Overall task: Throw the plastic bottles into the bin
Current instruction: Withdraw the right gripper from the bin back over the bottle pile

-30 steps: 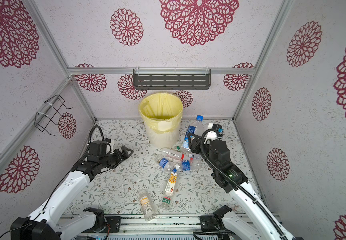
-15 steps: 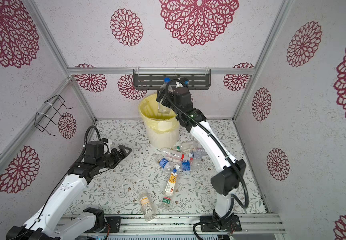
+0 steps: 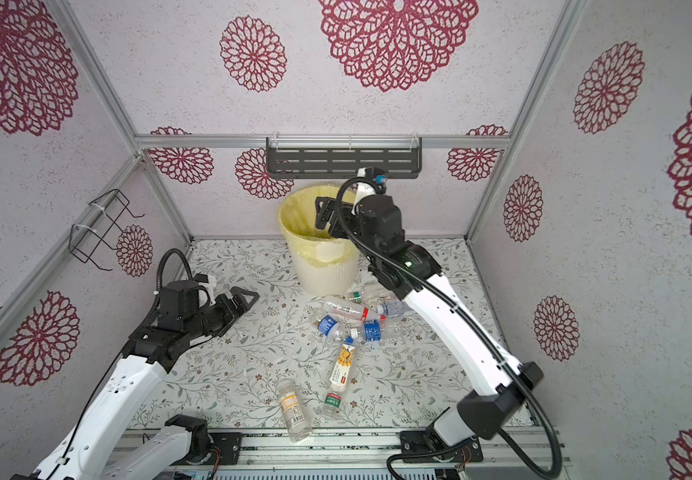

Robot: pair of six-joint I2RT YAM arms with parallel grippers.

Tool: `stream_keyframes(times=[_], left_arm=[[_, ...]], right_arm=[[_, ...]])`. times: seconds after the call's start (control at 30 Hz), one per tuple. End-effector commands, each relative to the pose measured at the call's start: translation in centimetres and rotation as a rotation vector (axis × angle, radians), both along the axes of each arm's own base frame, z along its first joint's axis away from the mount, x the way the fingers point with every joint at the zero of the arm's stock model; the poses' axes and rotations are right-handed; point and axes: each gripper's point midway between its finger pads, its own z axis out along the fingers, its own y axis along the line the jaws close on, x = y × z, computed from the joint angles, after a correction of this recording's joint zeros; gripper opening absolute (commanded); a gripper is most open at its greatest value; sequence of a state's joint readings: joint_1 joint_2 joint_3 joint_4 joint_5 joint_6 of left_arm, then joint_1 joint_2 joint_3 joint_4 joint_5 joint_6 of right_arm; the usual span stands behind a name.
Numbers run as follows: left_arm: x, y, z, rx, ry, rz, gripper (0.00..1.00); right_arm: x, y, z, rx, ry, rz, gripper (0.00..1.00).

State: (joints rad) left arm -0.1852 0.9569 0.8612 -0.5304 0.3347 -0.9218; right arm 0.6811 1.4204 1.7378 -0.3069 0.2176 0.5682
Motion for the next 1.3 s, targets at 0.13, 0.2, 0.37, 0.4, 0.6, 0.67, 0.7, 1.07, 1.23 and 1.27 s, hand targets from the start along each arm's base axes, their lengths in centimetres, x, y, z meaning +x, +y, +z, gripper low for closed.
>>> stream_keyframes(times=[0.13,0.2,0.37,0.4,0.6,0.67,0.7,1.07,1.23,1.27], left_arm=[[-1.0,-1.4,0.0,-0.076,0.012,-0.068,0.97],[-1.4,-1.3,-0.2,-0.063,0.018,-0.062,0.97],[-2.0,-0.5,-1.0,-0.014,-0.002,-0.03,0.97],[-1.9,-0.6,-1.0,-0.016,-0.022,-0.035,0.97],[-2.2,-0.8,-0.4,0.019,-0.012,-0.029,0.97],[-2.4,-0.9,-0.4,0.025,-0.017,-0.025,0.97],[-2.6,-1.0,-0.4,0.024,-0.021,-0.021,0.97],[-4.8,-1.7,-2.5,-0.003,0.022,-0.015,0.97],[-6.3,-1.3,-4.1,0.0,0.057,0.011,0.97],[-6.6,-1.2,-4.6,-0.002,0.066,0.019,0.97]], right_arm=[[-4.6,-6.2,-4.1,0.02,0.032,-0.12,0.99],[-5.9,-7.4,-5.8,0.025,0.056,-0.129,0.99],[-7.9,-8.1,-10.7,0.003,0.123,-0.091,0.99],[-8.3,-8.0,-11.9,-0.01,0.148,-0.072,0.99],[-10.6,-9.4,-15.6,0.021,0.203,-0.061,0.99],[-11.2,-10.4,-16.2,0.013,0.201,-0.085,0.99],[-11.5,-10.7,-16.5,0.005,0.206,-0.091,0.99],[-12.1,-10.2,-22.7,-0.051,0.324,-0.062,0.99],[-11.4,-9.5,-25.0,-0.075,0.373,-0.064,0.99],[-11.3,-9.4,-25.4,-0.074,0.381,-0.065,0.99]])
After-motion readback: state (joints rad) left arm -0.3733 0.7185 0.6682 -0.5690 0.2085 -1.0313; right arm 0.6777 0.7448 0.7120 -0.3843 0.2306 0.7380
